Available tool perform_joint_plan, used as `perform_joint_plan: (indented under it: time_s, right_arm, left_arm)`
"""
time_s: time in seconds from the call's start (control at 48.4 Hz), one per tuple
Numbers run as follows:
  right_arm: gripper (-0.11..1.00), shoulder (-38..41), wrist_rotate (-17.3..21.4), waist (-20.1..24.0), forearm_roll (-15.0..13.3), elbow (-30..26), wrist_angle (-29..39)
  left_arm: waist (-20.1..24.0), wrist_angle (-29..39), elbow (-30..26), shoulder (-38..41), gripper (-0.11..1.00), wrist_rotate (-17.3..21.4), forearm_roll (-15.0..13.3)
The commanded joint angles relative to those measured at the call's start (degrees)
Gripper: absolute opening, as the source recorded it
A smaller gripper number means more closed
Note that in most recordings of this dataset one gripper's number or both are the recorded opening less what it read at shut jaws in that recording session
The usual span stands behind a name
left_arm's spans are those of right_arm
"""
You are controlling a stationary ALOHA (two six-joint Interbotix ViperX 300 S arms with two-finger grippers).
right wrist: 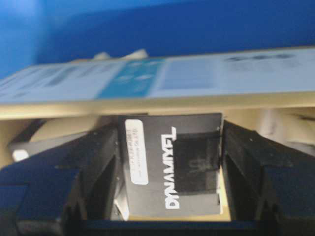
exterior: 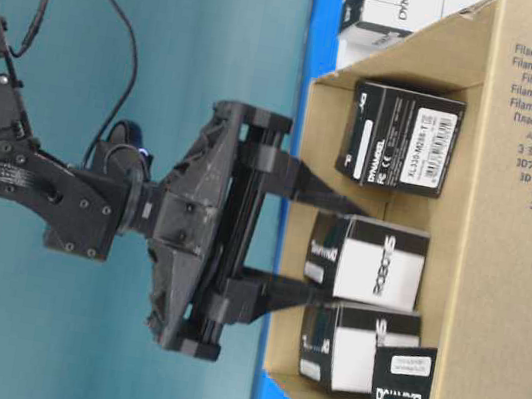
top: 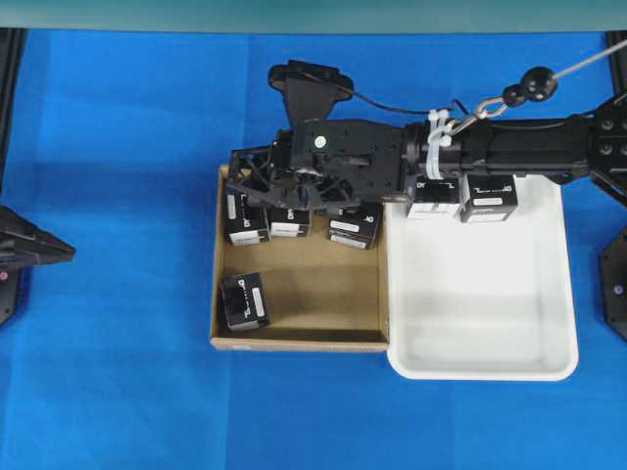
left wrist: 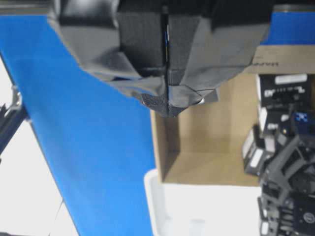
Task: Pick a box that is randomly placed inside the cardboard box.
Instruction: 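Close the right gripper on the DYNAMIXEL box, then lift the held box out and carry it right toward the white tray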
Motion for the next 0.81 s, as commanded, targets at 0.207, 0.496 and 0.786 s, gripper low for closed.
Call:
perform_joint_plan:
  time_s: [0.207,0.496,0.786]
  right_arm:
    - [0.58,-2.99,-1.05,0.88,0.09,-0.44,3.60]
    - [0.58,-7.12,-7.82,1.32,0.09,-4.39,11.87]
    - [0.58,-9.58,-15.91,1.85,0.09,-14.41,18.11]
  left_arm:
    - [-0.18,3.78,-2.90,-2.46,-0.07,0.53,0.18]
    - [-0.18,3.87,-3.43,-2.72,-0.07,-0.09,0.18]
    - [-0.18,3.87,-3.52,-2.81,-0.07,0.18,0.18]
